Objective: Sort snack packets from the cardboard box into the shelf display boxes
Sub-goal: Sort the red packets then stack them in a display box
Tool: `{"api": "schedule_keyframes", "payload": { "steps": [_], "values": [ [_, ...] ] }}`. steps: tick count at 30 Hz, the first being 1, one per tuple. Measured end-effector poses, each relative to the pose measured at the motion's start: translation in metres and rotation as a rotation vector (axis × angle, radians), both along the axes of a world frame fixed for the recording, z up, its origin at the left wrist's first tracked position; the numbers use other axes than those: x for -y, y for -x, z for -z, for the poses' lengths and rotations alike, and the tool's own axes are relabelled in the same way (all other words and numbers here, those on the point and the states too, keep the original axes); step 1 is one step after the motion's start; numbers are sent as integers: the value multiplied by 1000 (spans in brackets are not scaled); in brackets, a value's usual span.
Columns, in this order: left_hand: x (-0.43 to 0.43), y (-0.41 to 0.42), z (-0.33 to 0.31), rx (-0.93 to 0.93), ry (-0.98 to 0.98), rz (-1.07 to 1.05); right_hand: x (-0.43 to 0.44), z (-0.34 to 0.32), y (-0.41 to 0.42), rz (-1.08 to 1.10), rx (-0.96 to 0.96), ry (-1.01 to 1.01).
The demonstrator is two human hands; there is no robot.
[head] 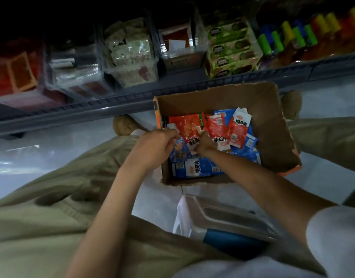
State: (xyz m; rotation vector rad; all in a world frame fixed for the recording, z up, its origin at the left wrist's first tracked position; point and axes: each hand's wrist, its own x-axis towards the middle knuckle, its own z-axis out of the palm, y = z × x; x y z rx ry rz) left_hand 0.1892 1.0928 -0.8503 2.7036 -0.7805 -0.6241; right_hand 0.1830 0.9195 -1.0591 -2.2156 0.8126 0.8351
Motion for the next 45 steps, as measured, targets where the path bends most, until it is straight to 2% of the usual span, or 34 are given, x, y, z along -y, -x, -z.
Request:
{"api": "schedule_keyframes", "payload": {
  "steps": [4, 8, 11, 13, 15, 18, 20, 21, 24, 25, 27, 29, 31, 35, 39, 42, 45],
  "values": [
    [0, 3, 3, -51, 56, 8, 25, -42, -1, -138, 199, -147],
    [9, 6, 6, 41, 132, -2, 47, -115, 2, -405, 529, -287],
    [19, 10, 1, 178, 159, -14, 55, -174, 4, -598, 566, -444],
    [22, 10, -4, 195, 100, -53, 57, -197, 5, -651, 570, -515],
    [23, 9, -9, 75, 47, -151, 60, -201, 1, -577, 622, -551],
    [20, 6, -13, -11, 81, -266, 70, -172, -15, -206, 549, -596],
    [16, 5, -14, 2, 86, -308, 83, -129, -21, -81, 384, -493],
    [14, 5, -14, -9, 104, -329, 90, -108, -18, -118, 287, -358],
    [10, 5, -15, -26, 125, -362, 102, -57, 3, -609, 69, 156],
    [9, 5, -15, -22, 117, -363, 101, -49, 10, -761, 31, 269],
    [7, 4, -14, -15, 104, -362, 97, -36, 19, -921, -53, 382],
    [7, 4, -15, -10, 110, -366, 91, -27, 24, -956, -85, 445],
    [8, 2, -16, -11, 135, -385, 84, -22, 26, -963, -39, 509],
    [10, 2, -17, -5, 173, -412, 79, -23, 24, -1142, 35, 675],
    [8, 3, -17, 8, 195, -436, 83, -21, 19, -1267, 26, 706],
    [5, 2, -15, 22, 193, -473, 91, -24, 18, -1173, 157, 604],
    [4, 1, -13, 28, 233, -517, 101, -47, 11, -879, 394, 444]
  ]
}}
